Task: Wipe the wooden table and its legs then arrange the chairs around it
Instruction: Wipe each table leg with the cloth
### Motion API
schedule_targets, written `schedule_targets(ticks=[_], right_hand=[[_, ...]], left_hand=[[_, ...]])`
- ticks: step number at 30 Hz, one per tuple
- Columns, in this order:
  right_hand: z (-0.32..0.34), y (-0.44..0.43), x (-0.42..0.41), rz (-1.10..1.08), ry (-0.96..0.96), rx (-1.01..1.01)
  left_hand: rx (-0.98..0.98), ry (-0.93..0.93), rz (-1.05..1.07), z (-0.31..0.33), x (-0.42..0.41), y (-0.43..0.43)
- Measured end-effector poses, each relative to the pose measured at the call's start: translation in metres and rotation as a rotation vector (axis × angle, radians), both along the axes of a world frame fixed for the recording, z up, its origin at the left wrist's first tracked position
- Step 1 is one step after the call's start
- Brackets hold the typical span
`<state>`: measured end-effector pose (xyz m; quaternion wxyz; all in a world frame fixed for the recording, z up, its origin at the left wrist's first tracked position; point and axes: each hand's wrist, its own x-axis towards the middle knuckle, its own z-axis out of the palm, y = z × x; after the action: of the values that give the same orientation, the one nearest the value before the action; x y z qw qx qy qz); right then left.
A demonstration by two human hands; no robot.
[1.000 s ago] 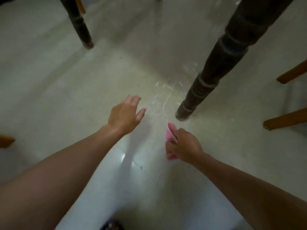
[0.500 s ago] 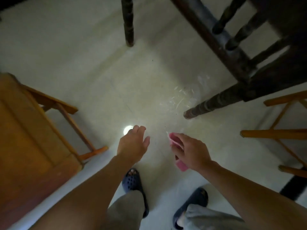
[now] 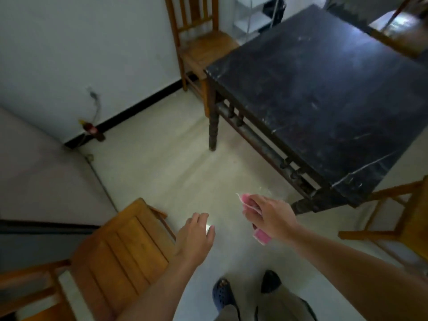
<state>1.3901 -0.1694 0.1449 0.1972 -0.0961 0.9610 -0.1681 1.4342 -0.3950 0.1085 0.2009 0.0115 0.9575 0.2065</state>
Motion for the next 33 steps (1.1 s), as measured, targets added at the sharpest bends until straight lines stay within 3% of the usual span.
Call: schedule_targets(ticks=[7,20,26,33], right_hand=[[0.073,-0.028,-0.100,0.064,0.026,-0.071],[0.145,-0.091,-0.375,0.217,0.206,-0.101],[0.144,-0.150,-0.477,0.238,0.219,-0.096],[0.125,-0.216,-0.593,0.059,0.241,-0.033]], left_hand=[[-0.050,0.098,0.041,0.079,-0.091,-0.019],[-0.145,0.252,0.200,0.154,-0.325,-0.081],[-0.178,0.239,0.202,0.155,-0.414,-0.147],[-0.153,0.250,0.041,0.154,-0.558,-0.231]])
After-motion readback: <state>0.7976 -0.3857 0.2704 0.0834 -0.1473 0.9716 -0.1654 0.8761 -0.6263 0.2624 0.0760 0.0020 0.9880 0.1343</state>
